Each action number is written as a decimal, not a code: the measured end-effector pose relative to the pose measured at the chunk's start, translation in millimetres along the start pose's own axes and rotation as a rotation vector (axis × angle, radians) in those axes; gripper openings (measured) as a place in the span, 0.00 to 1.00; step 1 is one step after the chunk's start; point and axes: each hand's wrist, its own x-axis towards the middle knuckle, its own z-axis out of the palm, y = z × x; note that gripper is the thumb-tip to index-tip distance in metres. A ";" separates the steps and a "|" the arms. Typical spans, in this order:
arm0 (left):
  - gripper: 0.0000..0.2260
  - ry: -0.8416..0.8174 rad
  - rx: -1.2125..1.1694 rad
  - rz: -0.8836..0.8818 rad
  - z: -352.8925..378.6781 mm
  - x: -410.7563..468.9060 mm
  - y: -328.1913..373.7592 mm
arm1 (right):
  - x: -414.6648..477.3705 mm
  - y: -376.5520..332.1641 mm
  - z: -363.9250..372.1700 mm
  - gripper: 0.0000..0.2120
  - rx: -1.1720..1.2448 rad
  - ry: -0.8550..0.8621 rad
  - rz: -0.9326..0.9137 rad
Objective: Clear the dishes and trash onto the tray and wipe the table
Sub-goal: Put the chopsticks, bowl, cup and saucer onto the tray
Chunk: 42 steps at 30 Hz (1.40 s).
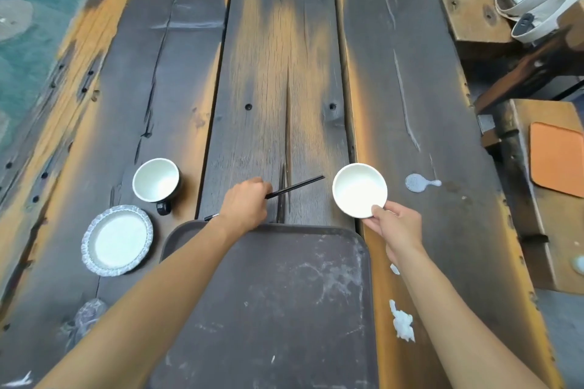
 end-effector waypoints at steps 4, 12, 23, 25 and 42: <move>0.10 -0.081 0.018 0.006 14.5 -37.4 -6.9 | -24.4 9.8 -6.9 0.17 -0.023 0.019 -0.009; 0.13 -0.164 0.091 0.076 42.6 -72.4 -4.5 | -48.8 32.0 -14.3 0.19 -0.064 0.045 0.016; 0.16 -0.134 0.096 0.064 58.6 -68.3 12.5 | -49.1 70.4 -11.0 0.16 -0.111 0.009 0.080; 0.16 -0.129 0.090 0.061 58.6 -68.3 13.9 | -49.8 74.2 -10.2 0.16 -0.133 0.004 0.080; 0.10 -0.087 0.123 0.067 63.2 -77.9 14.2 | -54.3 91.0 -17.4 0.16 -0.163 0.010 0.109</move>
